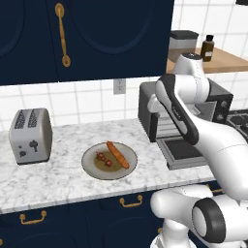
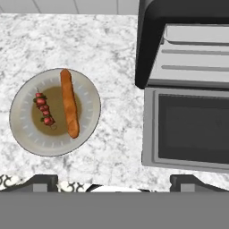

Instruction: Pick up the kebab skewer and baguette bread, and place them inside the toaster oven. Close the toaster oven door and start by setting the timer.

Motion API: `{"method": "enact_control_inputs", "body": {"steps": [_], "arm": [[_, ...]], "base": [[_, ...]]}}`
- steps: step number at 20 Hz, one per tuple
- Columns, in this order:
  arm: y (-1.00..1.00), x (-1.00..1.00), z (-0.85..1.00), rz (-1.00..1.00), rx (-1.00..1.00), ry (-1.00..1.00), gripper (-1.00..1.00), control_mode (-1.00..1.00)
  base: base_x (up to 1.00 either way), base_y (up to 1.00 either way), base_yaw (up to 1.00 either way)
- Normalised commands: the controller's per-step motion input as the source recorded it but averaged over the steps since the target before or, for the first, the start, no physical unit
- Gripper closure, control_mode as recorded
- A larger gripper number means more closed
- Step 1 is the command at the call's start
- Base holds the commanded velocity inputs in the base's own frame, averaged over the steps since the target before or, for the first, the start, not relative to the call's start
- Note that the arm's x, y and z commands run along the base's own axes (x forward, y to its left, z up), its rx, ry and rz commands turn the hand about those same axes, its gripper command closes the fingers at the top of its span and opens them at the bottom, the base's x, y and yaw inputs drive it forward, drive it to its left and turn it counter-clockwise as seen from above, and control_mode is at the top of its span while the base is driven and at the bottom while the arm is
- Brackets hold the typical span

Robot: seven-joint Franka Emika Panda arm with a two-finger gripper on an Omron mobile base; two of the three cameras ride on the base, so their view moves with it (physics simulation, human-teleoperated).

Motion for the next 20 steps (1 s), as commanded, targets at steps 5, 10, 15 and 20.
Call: {"method": "enact_control_inputs", "body": {"steps": [5,10,15,20], "arm": [[0.00,0.00,0.00,0.00,0.00,0.00,-1.00,1.00],[0.00,0.00,0.00,0.00,0.00,0.00,-1.00,-1.00],[0.00,0.00,0.00,0.00,0.00,0.00,-1.00,-1.00],[-0.33,-0.40,-0.24,0.04,0.02,-0.11,-1.00,-1.00]], "base": [[0.00,0.00,0.00],[0.00,0.00,0.00],[0.00,0.00,0.00],[0.00,0.00,0.00]]}}
